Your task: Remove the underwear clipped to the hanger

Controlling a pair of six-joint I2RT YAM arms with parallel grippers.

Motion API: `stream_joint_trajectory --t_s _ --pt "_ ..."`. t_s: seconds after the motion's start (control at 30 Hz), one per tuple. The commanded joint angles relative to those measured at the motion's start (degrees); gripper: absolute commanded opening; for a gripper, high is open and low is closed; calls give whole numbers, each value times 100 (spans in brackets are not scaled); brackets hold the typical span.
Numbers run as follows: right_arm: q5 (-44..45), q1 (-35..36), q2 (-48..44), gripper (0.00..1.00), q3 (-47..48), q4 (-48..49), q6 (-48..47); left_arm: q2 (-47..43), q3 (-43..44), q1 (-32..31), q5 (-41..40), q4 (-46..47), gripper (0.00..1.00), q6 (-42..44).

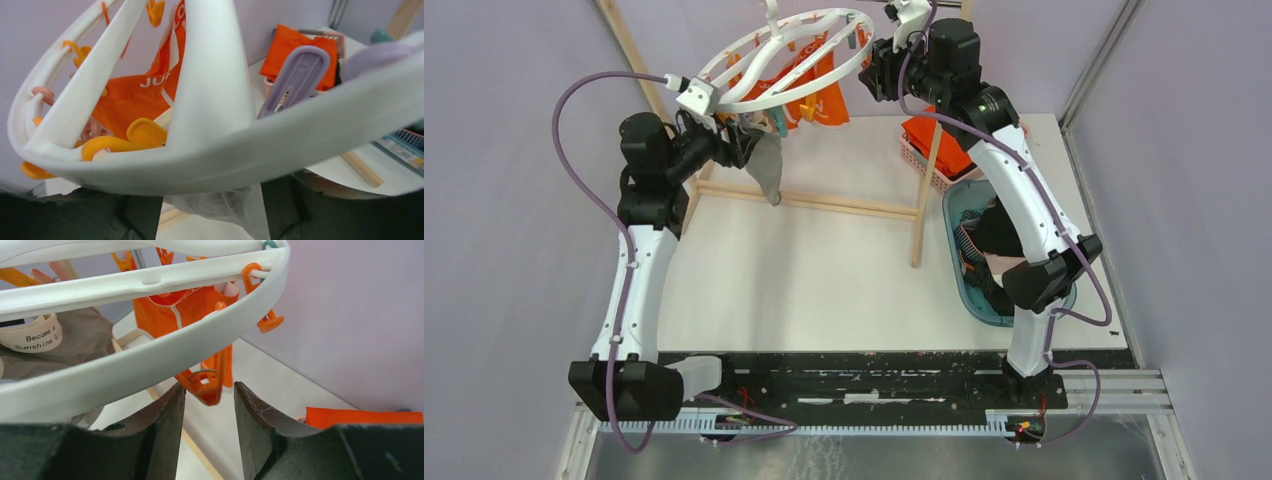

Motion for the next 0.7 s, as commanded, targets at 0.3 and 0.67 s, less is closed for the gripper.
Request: stream_joint_trajectory --t_s 0.3,0.67 --pt "-911 -35 -1196 66 -1506 46 518 214 -176 -35 1727 1416 30 -1405" --pt "-2046 338 -2024 70 -3194 894 546 -513 -1094 -280 1571 2083 21 -1941"
